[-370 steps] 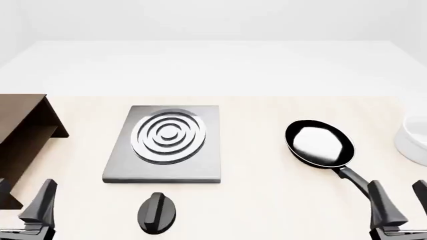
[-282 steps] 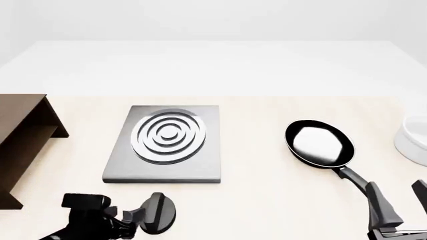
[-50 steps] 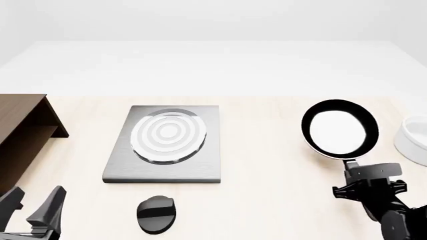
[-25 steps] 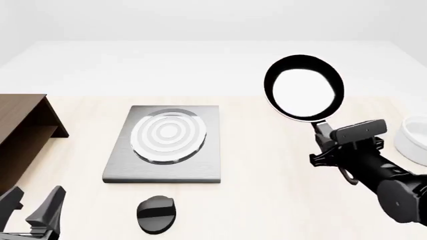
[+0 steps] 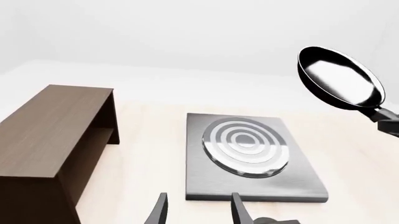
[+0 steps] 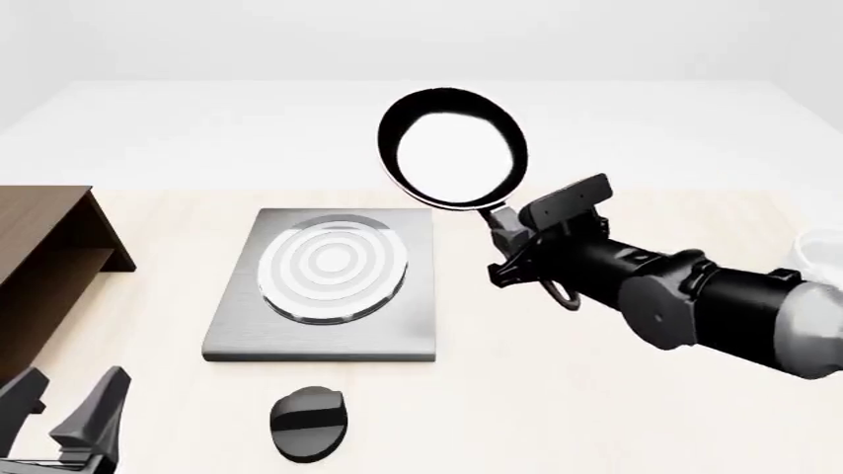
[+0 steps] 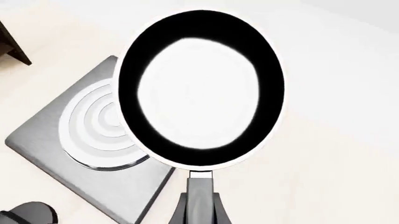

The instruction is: Turn on the stove and put the frying pan on it.

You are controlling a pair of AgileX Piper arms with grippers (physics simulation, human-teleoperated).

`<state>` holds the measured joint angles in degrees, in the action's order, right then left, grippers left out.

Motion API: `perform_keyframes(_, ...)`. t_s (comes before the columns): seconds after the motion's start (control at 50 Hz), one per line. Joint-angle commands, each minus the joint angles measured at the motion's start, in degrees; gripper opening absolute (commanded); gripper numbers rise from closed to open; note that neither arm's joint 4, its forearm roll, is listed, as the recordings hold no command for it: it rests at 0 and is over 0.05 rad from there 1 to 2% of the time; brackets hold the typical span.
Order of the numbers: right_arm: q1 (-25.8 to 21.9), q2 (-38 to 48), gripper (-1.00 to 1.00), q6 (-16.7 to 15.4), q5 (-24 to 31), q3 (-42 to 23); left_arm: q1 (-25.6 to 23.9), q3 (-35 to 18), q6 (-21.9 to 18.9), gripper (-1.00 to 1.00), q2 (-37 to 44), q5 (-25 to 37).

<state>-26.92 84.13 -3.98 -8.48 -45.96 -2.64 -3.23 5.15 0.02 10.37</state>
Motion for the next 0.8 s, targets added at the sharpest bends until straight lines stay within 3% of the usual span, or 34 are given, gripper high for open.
perform_keyframes(0.02, -6.32, 8.04, -1.0, 1.69, 1.8, -9.28, -0.37, -0.63, 0.39, 1.0, -0.01, 0.41)
perform_keyframes(0.12, -7.83, 11.1, -1.0, 1.21, 1.24, -10.27, -0.33, -0.73, 0.6, 1.0, -0.01, 0.44)
perform_keyframes(0.16, -7.76, 12.81, -1.0, 0.9, 1.15, -11.27, -0.28, -2.21, 1.07, 1.0, -0.02, 4.55)
perform_keyframes(0.2, -8.01, 13.79, -1.0, 1.1, 1.44, -12.2, -0.14, 0.03, 0.99, 1.0, 0.02, 3.4)
perform_keyframes(0.26, -8.52, 15.11, -1.0, 0.94, 1.71, -13.38, -0.14, 2.54, 1.24, 1.0, 16.56, -16.49)
perform_keyframes(0.28, -8.73, 15.75, -1.0, 0.67, 1.79, -13.85, -0.17, 2.71, 1.63, 1.0, 17.53, -18.78)
perform_keyframes(0.32, -9.23, 16.55, -1.0, 0.71, 1.8, -14.42, -0.06, 2.65, 2.39, 1.0, 9.22, -12.9)
perform_keyframes(0.34, -9.6, 17.04, -1.0, 0.43, 1.82, -14.73, -0.06, 2.13, 2.49, 1.0, 2.75, -6.26)
perform_keyframes(0.38, -9.78, 17.33, -1.0, 0.46, 1.86, -14.96, -0.01, 1.75, 2.66, 1.0, 0.07, -3.64)
perform_keyframes(0.8, -12.72, 23.39, -1.0, 0.27, 0.38, -17.33, -0.06, 0.88, 2.28, 1.0, 0.0, -1.41)
